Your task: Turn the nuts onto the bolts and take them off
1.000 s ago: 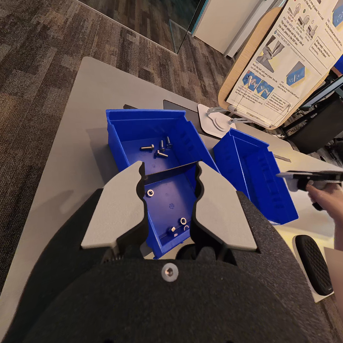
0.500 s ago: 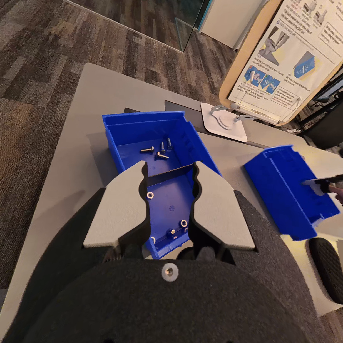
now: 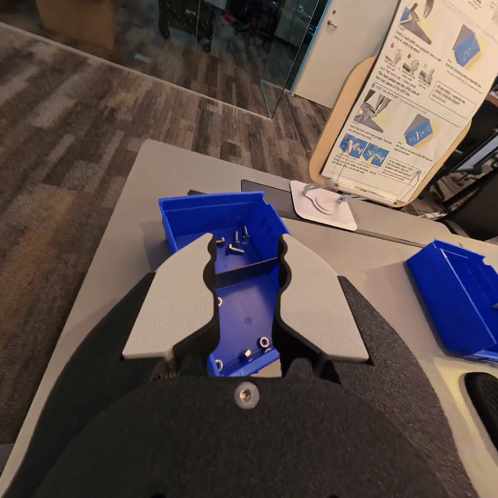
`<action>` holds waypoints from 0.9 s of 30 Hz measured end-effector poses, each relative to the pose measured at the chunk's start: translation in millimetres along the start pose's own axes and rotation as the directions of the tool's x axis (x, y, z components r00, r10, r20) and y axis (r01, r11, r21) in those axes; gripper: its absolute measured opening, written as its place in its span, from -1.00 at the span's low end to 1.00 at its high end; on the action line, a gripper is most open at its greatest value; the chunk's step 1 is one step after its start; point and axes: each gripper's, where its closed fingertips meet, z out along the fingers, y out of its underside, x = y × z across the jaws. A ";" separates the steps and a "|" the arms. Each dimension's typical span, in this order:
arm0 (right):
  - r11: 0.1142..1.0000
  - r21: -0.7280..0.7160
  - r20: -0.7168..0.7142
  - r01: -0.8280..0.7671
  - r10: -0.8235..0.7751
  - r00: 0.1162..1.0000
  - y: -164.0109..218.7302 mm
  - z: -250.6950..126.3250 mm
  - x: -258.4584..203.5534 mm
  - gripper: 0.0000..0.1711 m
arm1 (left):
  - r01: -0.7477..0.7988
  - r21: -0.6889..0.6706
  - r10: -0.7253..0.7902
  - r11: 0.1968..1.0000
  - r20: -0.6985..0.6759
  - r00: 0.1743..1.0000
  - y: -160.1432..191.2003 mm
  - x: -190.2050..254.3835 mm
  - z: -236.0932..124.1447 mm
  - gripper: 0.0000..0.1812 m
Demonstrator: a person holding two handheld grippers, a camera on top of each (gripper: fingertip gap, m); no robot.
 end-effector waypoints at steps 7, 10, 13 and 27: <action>0.998 0.003 0.010 0.056 -0.056 0.998 10.0 -2.9 17.3 -0.93 | -0.088 -0.088 0.091 0.992 0.029 0.995 13.2 32.5 5.4 -0.46; 0.996 0.022 0.001 0.084 -0.085 0.996 8.1 -3.1 20.8 -0.92 | -0.114 -0.128 0.126 0.985 0.087 0.988 29.7 20.6 2.4 -0.37; 0.992 0.065 -0.043 0.112 -0.109 0.993 5.4 -3.9 22.8 -0.87 | -0.085 -0.153 0.103 0.985 0.114 0.988 50.6 6.0 -0.9 -0.30; 0.668 0.744 -0.009 -0.019 0.039 0.999 -24.6 -154.3 -11.4 -0.35 | 0.022 -0.399 0.095 0.916 0.271 0.958 158.0 -47.1 46.7 -0.13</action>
